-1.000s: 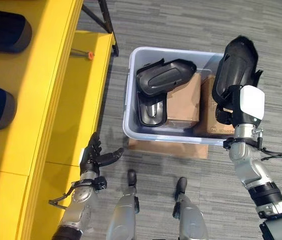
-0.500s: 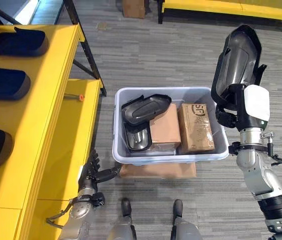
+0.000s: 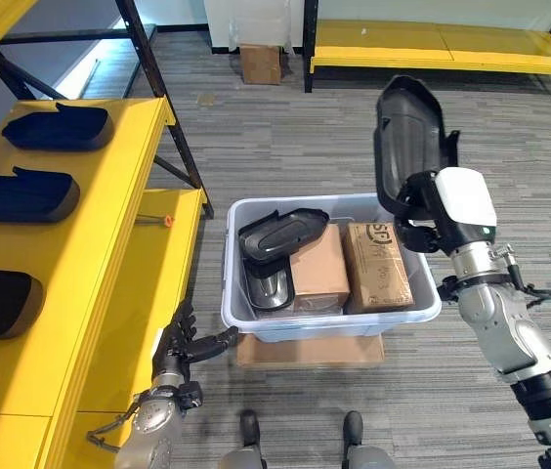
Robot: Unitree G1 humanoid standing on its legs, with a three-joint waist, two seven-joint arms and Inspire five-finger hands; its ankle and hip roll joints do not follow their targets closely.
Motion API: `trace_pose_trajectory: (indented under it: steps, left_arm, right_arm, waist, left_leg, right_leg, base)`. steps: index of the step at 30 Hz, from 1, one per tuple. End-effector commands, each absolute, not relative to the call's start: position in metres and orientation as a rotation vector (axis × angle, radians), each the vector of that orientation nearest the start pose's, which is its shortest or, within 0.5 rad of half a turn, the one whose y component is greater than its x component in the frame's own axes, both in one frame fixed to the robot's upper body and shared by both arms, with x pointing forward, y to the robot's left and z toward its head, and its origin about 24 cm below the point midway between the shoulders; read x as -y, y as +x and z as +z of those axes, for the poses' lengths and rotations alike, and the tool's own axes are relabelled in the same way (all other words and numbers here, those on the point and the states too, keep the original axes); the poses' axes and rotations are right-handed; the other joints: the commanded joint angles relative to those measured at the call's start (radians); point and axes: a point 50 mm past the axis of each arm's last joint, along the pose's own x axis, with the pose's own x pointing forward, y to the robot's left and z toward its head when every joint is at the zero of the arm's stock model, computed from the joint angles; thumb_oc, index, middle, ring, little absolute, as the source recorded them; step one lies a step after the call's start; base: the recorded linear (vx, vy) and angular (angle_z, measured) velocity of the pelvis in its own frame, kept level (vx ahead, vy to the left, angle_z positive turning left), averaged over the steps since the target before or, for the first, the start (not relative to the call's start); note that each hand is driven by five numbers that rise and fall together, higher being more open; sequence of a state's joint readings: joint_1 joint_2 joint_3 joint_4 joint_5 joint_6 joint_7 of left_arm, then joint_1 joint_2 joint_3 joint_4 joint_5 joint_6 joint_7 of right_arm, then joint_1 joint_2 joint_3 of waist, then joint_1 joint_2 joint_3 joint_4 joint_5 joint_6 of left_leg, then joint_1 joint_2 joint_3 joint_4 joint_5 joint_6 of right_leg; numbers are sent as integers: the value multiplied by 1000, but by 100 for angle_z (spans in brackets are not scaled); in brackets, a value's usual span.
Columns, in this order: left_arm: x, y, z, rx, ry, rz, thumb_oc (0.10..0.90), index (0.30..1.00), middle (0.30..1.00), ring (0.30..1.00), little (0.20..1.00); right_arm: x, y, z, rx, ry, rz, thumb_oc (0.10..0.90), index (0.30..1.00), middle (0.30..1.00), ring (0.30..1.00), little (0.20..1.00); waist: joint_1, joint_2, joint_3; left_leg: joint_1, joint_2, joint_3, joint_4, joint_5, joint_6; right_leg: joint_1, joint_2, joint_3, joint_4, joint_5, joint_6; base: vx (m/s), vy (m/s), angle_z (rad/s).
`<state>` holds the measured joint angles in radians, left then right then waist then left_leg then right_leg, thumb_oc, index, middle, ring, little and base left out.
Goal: Move parts from the plastic box to the shelf.
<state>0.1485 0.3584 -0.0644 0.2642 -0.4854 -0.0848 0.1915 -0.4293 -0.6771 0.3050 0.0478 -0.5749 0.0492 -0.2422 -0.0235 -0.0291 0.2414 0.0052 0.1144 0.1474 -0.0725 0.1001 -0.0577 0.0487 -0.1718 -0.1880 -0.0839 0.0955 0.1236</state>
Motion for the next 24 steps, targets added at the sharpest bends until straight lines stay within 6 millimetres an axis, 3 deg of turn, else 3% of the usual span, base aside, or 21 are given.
trace_pose_trajectory:
  steps: [1, 4, 6, 7, 8, 9, 11, 13, 15, 17, 18, 19, 21, 22, 23, 24]
  left_arm:
    - [-252, 204, -9, -203, -79, 341, 900, 1000, 1000, 1000, 1000]
    - [-258, 197, -11, -202, -122, 396, 900, 1000, 1000, 1000, 1000]
    - [-263, 194, -8, -193, -116, 416, 900, 1000, 1000, 1000, 1000]
    - [-263, 195, -8, -192, -117, 416, 900, 1000, 1000, 1000, 1000]
    - [-266, 194, -10, -200, -126, 429, 900, 1000, 1000, 1000, 1000]
    - [-266, 194, -12, -213, -121, 425, 900, 1000, 1000, 1000, 1000]
    - [-264, 196, -14, -224, -117, 411, 900, 1000, 1000, 1000, 1000]
    - [-258, 201, -14, -224, -106, 368, 900, 1000, 1000, 1000, 1000]
    - [-246, 206, -13, -207, -140, 331, 900, 1000, 1000, 1000, 1000]
    - [-244, 208, -12, -202, -148, 328, 900, 1000, 1000, 1000, 1000]
    - [-239, 211, -10, -194, -164, 314, 900, 1000, 1000, 1000, 1000]
    - [-239, 210, -11, -196, -164, 313, 900, 1000, 1000, 1000, 1000]
    - [-234, 213, -11, -197, -168, 295, 900, 1000, 1000, 1000, 1000]
    - [-227, 216, -10, -196, -160, 259, 900, 1000, 1000, 1000, 1000]
    - [-229, 211, -13, -215, -134, 260, 900, 1000, 1000, 1000, 1000]
    - [-232, 210, -12, -213, -127, 263, 900, 1000, 1000, 1000, 1000]
  right_arm:
    - [159, 326, 243, 838, -1221, -121, 400, 300, 300, 300, 300]
    - [140, 328, 263, 924, -1217, -90, 400, 300, 300, 300, 300]
    - [138, 328, 274, 966, -1224, -103, 400, 300, 300, 300, 300]
    - [138, 328, 274, 967, -1224, -103, 400, 300, 300, 300, 300]
    - [135, 326, 280, 996, -1232, -100, 400, 300, 300, 300, 300]
    - [138, 326, 277, 981, -1240, -105, 400, 300, 300, 300, 300]
    - [144, 325, 275, 969, -1241, -117, 400, 300, 300, 300, 300]
    - [154, 319, 270, 964, -1228, -158, 400, 300, 300, 300, 300]
    - [156, 319, 264, 958, -1223, -171, 400, 300, 300, 300, 300]
    - [157, 320, 260, 942, -1225, -173, 400, 300, 300, 300, 300]
    - [162, 320, 254, 910, -1238, -186, 400, 300, 300, 300, 300]
    - [163, 319, 254, 907, -1239, -186, 400, 300, 300, 300, 300]
    - [172, 316, 249, 878, -1247, -208, 400, 300, 300, 300, 300]
    - [184, 313, 244, 845, -1260, -233, 400, 300, 300, 300, 300]
    - [187, 312, 227, 776, -1232, -215, 400, 300, 300, 300, 300]
    - [189, 311, 225, 763, -1224, -217, 400, 300, 300, 300, 300]
  waist:
    - [52, 7, -109]
    - [82, 16, -57]
    - [112, 22, -24]
    - [109, 23, -25]
    - [131, 34, -15]
    - [144, 38, -13]
    - [146, 38, -15]
    - [141, 33, -12]
    - [105, 30, -36]
    - [89, 35, -42]
    - [60, 41, -57]
    - [58, 42, -57]
    - [34, 53, -66]
    - [0, 61, -75]
    - [13, 59, -79]
    - [17, 51, -79]
  left_leg:
    - [9, 159, -55, 106, -13, -51]
    - [-27, 193, -74, 133, 40, -59]
    - [-70, 208, -98, 125, 110, -77]
    - [-74, 208, -102, 122, 116, -78]
    - [-121, 211, -111, 34, 210, -107]
    - [-145, 204, -107, -1, 260, -126]
    - [-178, 192, -87, 0, 272, -124]
    - [-176, 169, -42, 71, 211, -114]
    - [-64, 175, 45, 231, 82, -100]
    - [-31, 181, 69, 263, 55, -99]
    - [44, 182, 125, 289, 19, -96]
    - [47, 182, 122, 287, 17, -95]
    - [87, 138, 144, 258, -70, -80]
    - [84, 139, 235, 175, -129, -58]
    - [97, 100, 191, 131, -166, -27]
    - [95, 95, 199, 126, -168, -20]
  right_leg:
    - [-93, 11, -41, 316, -223, -23]
    - [-147, 39, -60, 376, -245, -44]
    - [-177, 51, -78, 383, -254, -52]
    - [-180, 51, -81, 384, -254, -54]
    - [-203, 37, -126, 369, -260, -52]
    - [-195, 20, -149, 356, -263, -51]
    - [-185, 6, -185, 321, -244, -52]
    - [-152, -10, -272, 223, -203, -53]
    - [-145, -23, -361, 176, -177, -68]
    - [-143, -25, -397, 179, -179, -72]
    - [-157, -31, -453, 206, -185, -87]
    - [-155, -33, -457, 210, -188, -86]
    - [-173, -70, -513, 267, -187, -78]
    - [-166, -117, -574, 296, -164, -60]
    - [-166, -139, -561, 322, -135, -36]
    - [-162, -154, -566, 317, -115, -26]
  base:
    - [-193, -316, 16]
    - [-211, -260, 8]
    - [-205, -201, -15]
    - [-214, -152, -6]
    - [-151, -114, 10]
    - [-159, -105, 40]
    - [-101, -154, 92]
    - [-200, -287, 224]
    - [-238, -179, 250]
    - [-173, -56, 176]
    - [-104, -18, 131]
    - [-172, -3, 140]
    - [-114, 121, 102]
    - [-22, 384, 188]
    - [-8, 389, 208]
    - [21, 335, 199]
